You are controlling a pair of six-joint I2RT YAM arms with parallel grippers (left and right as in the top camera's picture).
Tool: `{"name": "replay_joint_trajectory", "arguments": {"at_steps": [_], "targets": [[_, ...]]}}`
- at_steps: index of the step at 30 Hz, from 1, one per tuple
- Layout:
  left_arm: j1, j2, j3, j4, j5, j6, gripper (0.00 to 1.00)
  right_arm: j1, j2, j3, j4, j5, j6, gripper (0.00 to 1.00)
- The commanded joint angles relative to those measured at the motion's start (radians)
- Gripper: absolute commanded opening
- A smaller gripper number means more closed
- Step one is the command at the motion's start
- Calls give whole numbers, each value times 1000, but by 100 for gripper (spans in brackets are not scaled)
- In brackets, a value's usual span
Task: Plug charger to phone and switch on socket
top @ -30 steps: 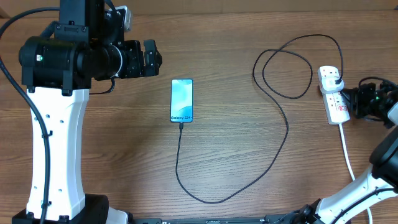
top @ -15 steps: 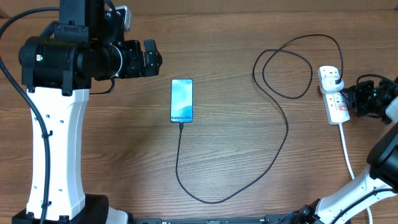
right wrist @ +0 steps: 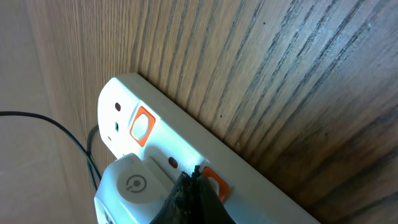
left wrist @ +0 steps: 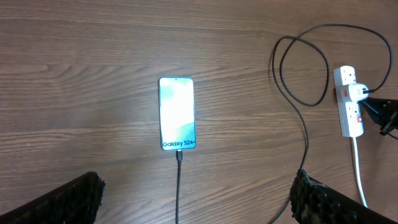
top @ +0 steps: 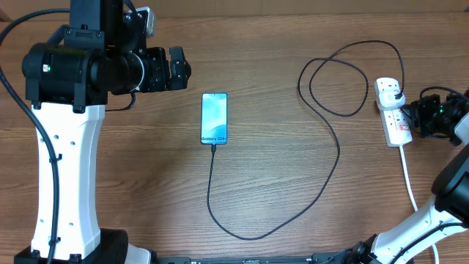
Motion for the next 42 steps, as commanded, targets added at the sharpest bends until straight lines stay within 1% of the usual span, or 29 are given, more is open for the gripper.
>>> {"name": "replay_joint_trajectory", "arguments": {"at_steps": [1, 13, 17, 21, 27, 31, 35, 42], "targets": [[-1, -5, 2, 2, 4, 3, 100, 98, 30, -40, -42, -76, 0, 4], [-1, -5, 2, 2, 4, 3, 99, 110, 30, -40, -64, -58, 0, 4], [-1, -5, 2, 2, 4, 3, 100, 106, 30, -40, -63, -9, 1, 4], [-1, -5, 2, 2, 4, 3, 100, 74, 29, -38, -60, -4, 1, 4], [-1, -5, 2, 2, 4, 3, 100, -18, 2, -23, -72, -27, -1, 4], [-1, -5, 2, 2, 4, 3, 100, -87, -80, -23, -79, -108, -33, 4], [-1, -5, 2, 2, 4, 3, 100, -138, -219, -23, -123, -114, -59, 4], [-1, -5, 2, 2, 4, 3, 99, -131, -466, -23, -150, -203, -123, 4]]}}
